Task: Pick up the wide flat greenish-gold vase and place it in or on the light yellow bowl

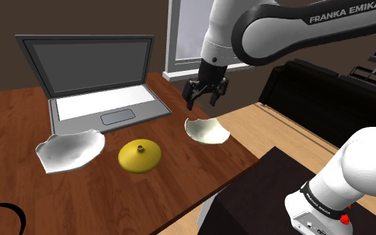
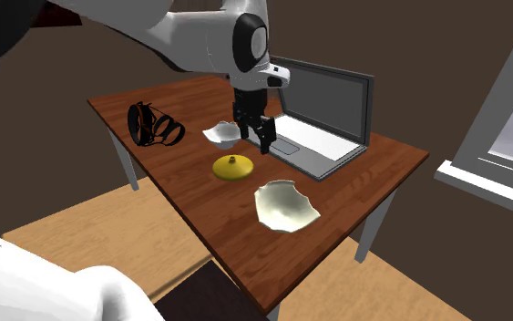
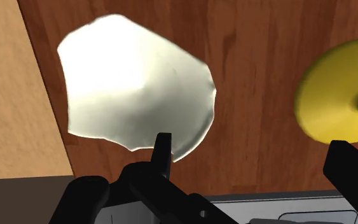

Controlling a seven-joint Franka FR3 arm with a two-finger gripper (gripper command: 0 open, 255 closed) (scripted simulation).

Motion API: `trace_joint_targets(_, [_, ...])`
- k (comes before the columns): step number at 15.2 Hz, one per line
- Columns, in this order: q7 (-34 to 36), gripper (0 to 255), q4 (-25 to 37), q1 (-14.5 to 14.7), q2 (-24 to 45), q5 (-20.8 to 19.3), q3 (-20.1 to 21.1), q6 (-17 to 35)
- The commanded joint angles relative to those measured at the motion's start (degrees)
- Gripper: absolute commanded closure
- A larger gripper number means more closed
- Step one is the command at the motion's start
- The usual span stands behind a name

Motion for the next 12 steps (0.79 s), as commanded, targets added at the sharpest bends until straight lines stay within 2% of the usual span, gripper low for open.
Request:
trace_joint_targets(1, [3.78, 0, 2.50, 0.06, 4.12, -1.73, 2.35, 1.28])
trace_joint_targets(7, [15.34, 0, 11.06, 1.33, 18.08, -10.35, 7.15, 4.00])
trace_joint_targets(12, [24.47, 0, 20.58, 5.51, 30.63, -18.91, 7.76, 3.63])
